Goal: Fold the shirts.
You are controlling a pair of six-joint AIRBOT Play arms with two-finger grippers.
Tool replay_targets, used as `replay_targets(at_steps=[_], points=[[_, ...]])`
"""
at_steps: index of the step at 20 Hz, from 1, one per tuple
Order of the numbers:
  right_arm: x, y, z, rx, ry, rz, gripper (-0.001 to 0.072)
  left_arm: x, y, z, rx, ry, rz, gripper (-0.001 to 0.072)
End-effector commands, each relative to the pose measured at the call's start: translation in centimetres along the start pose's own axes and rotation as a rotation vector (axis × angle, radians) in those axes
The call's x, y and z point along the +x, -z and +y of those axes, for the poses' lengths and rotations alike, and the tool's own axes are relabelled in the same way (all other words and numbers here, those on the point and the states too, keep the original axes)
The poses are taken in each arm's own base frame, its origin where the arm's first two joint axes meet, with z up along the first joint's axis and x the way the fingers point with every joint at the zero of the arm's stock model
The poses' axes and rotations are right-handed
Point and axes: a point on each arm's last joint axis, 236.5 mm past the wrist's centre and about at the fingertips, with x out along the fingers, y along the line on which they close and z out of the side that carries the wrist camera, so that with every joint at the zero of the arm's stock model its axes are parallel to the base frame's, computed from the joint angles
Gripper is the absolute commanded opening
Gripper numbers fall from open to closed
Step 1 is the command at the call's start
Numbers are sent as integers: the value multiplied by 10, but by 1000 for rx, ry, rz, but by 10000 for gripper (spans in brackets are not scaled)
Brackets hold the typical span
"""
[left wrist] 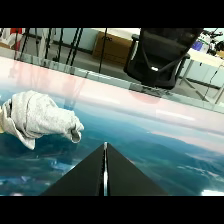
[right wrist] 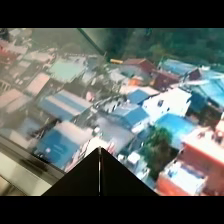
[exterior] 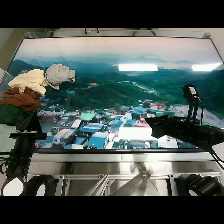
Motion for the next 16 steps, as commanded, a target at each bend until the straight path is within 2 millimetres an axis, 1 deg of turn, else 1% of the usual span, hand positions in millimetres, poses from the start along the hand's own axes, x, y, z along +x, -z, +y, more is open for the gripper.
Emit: replay_targets(at_steps=[1,3,4,6,8,10,11,12,13,14,15,16], points=[[3,1,-2,70,4,6,20,0,-2,0,-40,-1,-5,15],[5,-1,-4,92,10,8,19,2,-12,-1,-16,-9,-9,5],[6,-4,-5,97,15,6,19,6,-20,-3,-8,-13,5,5],[7,-20,-11,124,33,-10,19,24,-36,-6,98,-22,75,10],[10,-45,-24,127,70,-32,19,57,-43,-7,186,-14,210,17],[15,-62,-43,124,113,-10,20,99,-40,-1,161,6,376,15],[17,-68,-54,144,136,11,20,122,-38,6,137,24,460,23],[18,-72,-66,169,158,31,25,142,-37,13,112,47,535,271],[19,-74,-75,190,173,48,109,160,-33,21,82,86,619,471],[20,-75,-83,209,186,55,361,175,-29,30,31,116,695,720],[21,-75,-90,222,197,60,484,189,-21,41,-61,135,778,720],[22,-73,-96,235,208,65,485,201,-9,51,-121,161,855,720]])
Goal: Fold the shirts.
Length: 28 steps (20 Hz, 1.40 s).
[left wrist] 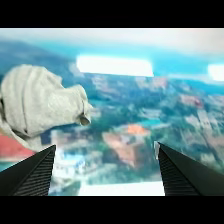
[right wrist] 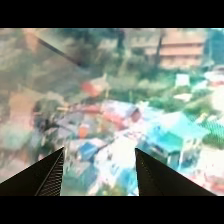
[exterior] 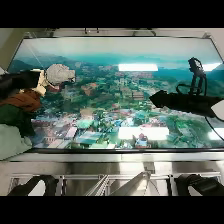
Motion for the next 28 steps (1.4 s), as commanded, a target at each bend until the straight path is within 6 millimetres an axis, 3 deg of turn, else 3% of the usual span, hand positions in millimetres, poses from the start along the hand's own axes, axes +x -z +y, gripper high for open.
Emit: replay_targets(at_steps=[1,5,8,10,13,15,21,22,23,24,25,26,28], points=[[8,-6,-26,48,47,38,486,63,22,34,-172,200,334,720],[14,-3,-32,40,55,58,486,144,60,62,-257,311,518,720],[14,-3,-32,40,55,60,486,187,63,84,-275,291,508,720],[14,-3,-32,40,56,60,486,200,65,113,-231,170,512,720],[15,-2,-33,42,57,63,485,198,78,161,-63,-71,572,720],[17,-1,-34,43,58,66,485,204,77,168,27,-150,555,720],[17,-2,-34,41,59,65,480,250,106,124,105,-102,570,715],[17,-2,-34,40,59,65,480,252,105,119,113,-96,565,629],[17,-2,-34,40,59,65,480,252,99,112,125,-87,562,288],[17,-2,-34,40,59,65,479,246,88,102,154,-63,566,18],[17,-2,-34,40,59,65,478,241,75,89,162,-41,557,18],[17,-2,-34,40,59,65,477,232,62,65,158,19,545,18],[17,-2,-34,40,59,63,477,204,47,-6,148,239,536,17]])
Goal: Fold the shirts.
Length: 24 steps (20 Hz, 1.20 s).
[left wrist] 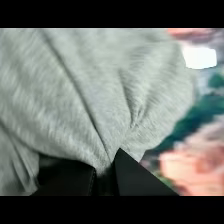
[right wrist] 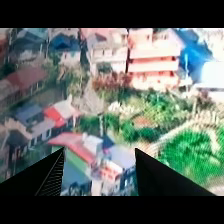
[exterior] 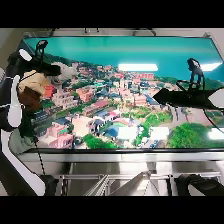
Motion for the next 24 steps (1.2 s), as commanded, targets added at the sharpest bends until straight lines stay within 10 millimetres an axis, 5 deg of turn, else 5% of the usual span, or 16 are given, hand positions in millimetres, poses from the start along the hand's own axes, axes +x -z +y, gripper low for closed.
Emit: replay_targets(at_steps=[1,3,4,5,10,11,12,14,15,19,24], points=[[0,-1,-1,-1,3,-4,477,-50,-6,-113,78,340,-6,17],[0,-3,-7,-24,30,-9,472,-81,19,-197,130,606,58,15],[0,-2,-11,-37,44,-5,397,-91,39,-231,151,700,115,15],[0,1,-14,-47,57,6,286,-93,61,-255,169,743,180,15],[-2,26,-22,-68,87,115,303,-65,155,-343,201,812,402,6],[-2,31,-22,-66,87,133,303,-59,167,-353,203,811,421,31],[-3,36,-22,-78,86,157,307,-58,174,-360,209,816,437,252],[-5,48,-22,-85,84,209,575,-72,175,-365,234,847,474,630],[-7,55,-22,-82,81,236,580,-86,168,-362,219,857,499,720],[2,75,6,-57,-62,299,578,-137,122,-311,215,827,470,699],[52,120,32,-34,-188,447,572,-123,117,-221,15,656,369,679]])
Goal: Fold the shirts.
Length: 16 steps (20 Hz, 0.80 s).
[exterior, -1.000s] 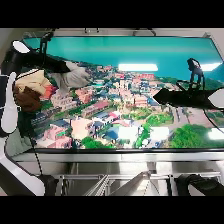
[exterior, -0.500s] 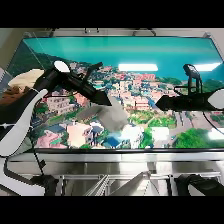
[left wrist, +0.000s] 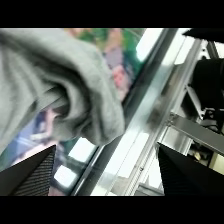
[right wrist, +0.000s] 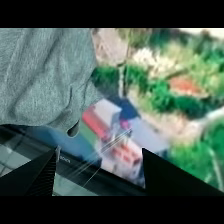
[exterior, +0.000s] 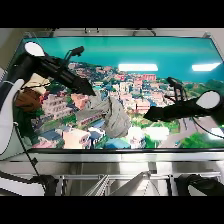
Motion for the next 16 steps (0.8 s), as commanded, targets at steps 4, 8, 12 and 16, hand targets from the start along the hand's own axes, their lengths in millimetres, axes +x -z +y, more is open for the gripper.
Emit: replay_targets(at_steps=[4,8,12,16], points=[[88,46,10,8,-60,243,568,-28,30,89,-275,-76,-154,678],[115,56,37,46,-195,290,567,-14,33,143,-297,-179,-248,679],[123,39,46,77,-246,222,441,18,31,170,-304,-195,-226,679],[127,35,41,78,-232,202,378,67,48,173,-337,-124,-109,670]])
